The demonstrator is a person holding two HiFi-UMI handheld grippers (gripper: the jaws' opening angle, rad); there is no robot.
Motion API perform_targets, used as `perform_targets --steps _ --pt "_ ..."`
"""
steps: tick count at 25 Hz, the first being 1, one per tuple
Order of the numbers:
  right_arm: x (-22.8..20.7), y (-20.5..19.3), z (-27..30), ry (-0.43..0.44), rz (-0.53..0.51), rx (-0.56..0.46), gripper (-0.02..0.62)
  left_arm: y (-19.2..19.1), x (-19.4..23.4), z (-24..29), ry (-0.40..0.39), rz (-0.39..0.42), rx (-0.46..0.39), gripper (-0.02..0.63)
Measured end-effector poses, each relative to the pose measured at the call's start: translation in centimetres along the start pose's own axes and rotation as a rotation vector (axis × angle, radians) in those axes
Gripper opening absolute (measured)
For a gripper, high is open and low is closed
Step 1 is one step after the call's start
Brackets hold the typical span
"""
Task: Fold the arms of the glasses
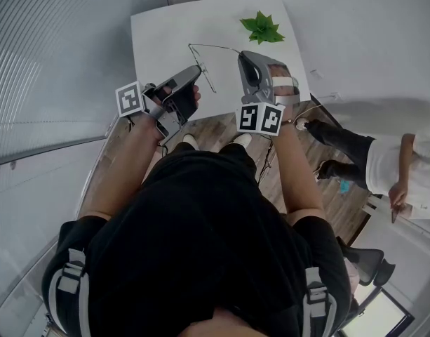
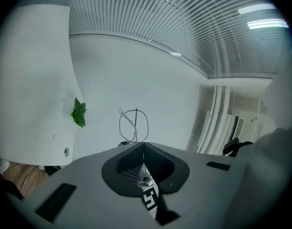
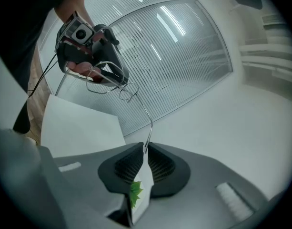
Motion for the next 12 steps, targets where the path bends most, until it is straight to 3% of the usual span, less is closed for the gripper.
perform_targets --steps 12 --pt "1.2 1.6 -1.0 0.011 0.017 -0.038 0.038 0.9 -0.3 0.0 0.002 0.016 -0.033 0.012"
Point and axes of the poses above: the fingertips, and each gripper's own axes: z forward along the fingers, x to its left, y out of its top, the point moved 7 cm from there along -z, backward along the fingers, and after that the axes turned 6 degrees about y, right-handed, at the moved point
